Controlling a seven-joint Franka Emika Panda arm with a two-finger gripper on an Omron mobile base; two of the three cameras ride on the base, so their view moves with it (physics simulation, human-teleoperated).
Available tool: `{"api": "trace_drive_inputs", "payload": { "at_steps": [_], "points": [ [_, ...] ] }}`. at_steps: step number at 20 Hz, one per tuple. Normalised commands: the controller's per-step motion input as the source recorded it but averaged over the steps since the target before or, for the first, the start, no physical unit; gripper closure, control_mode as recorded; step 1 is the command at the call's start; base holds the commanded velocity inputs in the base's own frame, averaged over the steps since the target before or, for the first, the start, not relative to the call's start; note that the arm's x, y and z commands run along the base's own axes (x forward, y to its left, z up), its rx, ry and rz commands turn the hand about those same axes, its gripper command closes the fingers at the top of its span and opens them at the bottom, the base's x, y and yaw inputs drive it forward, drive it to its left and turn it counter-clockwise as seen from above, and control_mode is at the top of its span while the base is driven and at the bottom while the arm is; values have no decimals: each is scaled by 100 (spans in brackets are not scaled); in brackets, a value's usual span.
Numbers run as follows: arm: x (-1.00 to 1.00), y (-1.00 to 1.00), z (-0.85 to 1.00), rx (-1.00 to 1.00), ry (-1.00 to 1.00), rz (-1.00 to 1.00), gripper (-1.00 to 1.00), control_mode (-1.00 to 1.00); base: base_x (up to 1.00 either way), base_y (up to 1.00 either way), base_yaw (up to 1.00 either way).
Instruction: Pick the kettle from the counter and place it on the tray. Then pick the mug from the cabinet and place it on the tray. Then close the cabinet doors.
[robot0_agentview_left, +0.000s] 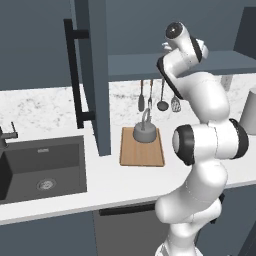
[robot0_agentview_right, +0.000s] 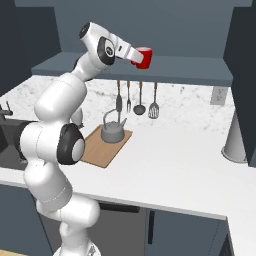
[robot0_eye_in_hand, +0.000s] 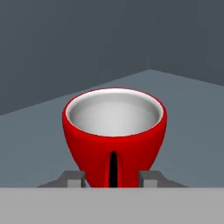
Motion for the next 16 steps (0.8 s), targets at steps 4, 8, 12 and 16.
{"api": "trace_drive_inputs", "payload": {
  "at_steps": [4, 8, 12, 16],
  "points": [
    [0, -7, 0, 0, 0, 0, 100, -100, 0, 0, 0],
    [0, -12, 0, 0, 0, 0, 100, -100, 0, 0, 0],
    [-3, -11, 0, 0, -1, 0, 100, -100, 0, 0, 0],
    [-58, 0, 0, 11, -10, 0, 100, -100, 0, 0, 0]
  ]
}}
